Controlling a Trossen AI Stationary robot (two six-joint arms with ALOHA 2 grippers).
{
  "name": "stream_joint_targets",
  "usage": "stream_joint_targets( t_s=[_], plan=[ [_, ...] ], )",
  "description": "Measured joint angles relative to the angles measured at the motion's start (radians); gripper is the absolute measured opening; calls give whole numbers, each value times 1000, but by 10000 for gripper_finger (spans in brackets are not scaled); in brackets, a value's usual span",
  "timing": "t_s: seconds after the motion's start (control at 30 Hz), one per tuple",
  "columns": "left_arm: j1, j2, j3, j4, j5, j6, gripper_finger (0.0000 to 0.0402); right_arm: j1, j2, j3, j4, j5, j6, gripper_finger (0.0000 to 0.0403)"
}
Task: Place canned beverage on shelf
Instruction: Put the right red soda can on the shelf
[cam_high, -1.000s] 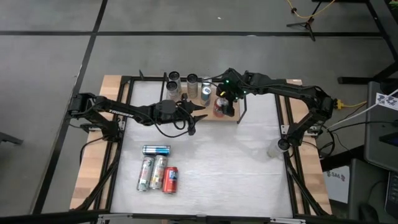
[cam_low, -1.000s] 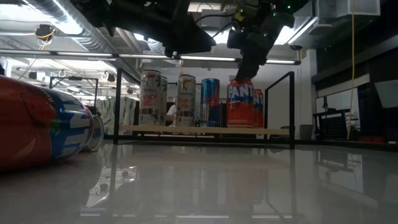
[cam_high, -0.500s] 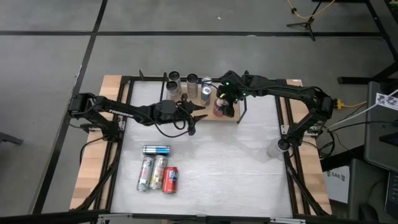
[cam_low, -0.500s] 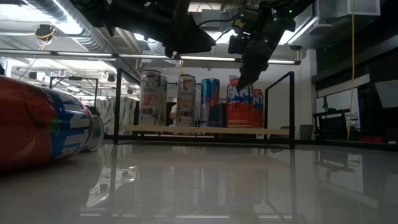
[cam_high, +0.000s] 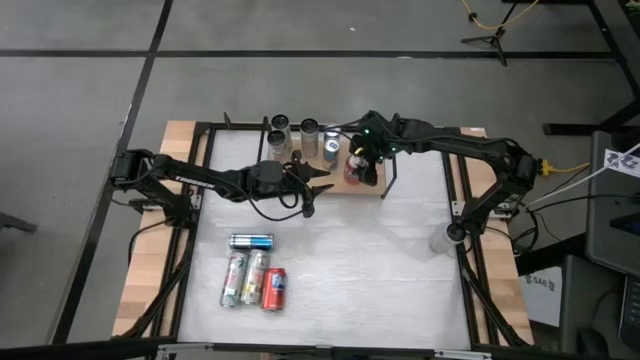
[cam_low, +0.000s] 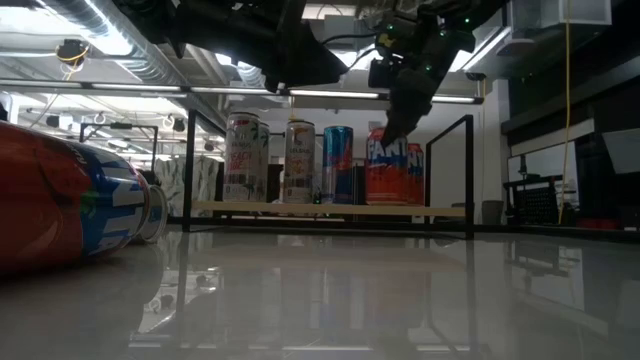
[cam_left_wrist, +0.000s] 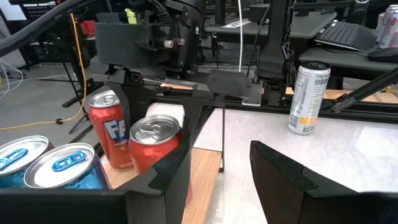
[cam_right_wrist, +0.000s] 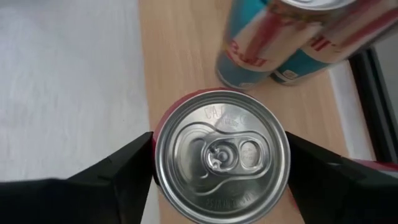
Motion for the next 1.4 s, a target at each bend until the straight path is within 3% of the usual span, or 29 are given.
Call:
stream_joint_targets(
  t_s=[0.37, 1.4],
  plan=[
    [0, 0, 0, 0, 0, 0, 158, -51, 0, -2, 28, -2, -37, 308],
    [0, 0, 0, 0, 0, -1, 158, -49, 0, -2, 28, -19, -43, 310]
  ],
)
